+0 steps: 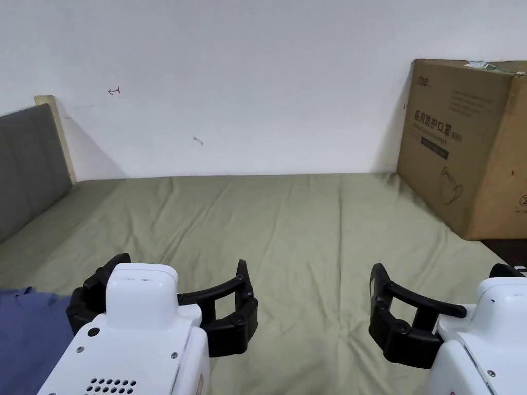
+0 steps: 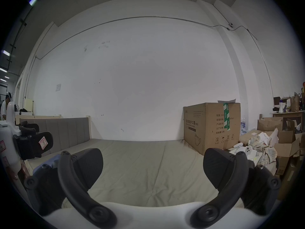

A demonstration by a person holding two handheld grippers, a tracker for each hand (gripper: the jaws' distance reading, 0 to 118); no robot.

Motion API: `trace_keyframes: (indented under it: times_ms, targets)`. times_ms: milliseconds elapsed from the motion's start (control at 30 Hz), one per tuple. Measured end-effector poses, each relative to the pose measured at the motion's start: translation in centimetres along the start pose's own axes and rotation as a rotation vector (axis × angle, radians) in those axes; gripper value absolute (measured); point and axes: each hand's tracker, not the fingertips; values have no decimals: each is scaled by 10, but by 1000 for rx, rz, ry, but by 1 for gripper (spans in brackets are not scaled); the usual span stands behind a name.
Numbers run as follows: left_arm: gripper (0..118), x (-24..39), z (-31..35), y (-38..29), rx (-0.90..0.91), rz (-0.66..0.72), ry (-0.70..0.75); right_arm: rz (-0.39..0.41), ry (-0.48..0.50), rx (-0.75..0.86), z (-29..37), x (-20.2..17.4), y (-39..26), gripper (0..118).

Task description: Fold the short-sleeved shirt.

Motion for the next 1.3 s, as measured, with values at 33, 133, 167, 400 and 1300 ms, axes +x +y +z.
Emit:
trace_keyframes:
  times_ms: [33,133,167,400,1300]
  targets:
    - [118,0,0,0,5,0,5,1,1,-1,-1,0,1,118]
    - [118,4,-2,7,-2,-22,4,3,2,-2,-2,-2,3,118]
    - [118,6,-3,8,-15,-37,-2,2,2,0,-3,-2,4,118]
    - [118,55,-10,3,255,-1017,203,-1133,-118,-177,-22,65,-31,118]
    - [118,-12,-25,15,18,9,31,-69,-32,-103,-29,5,2,118]
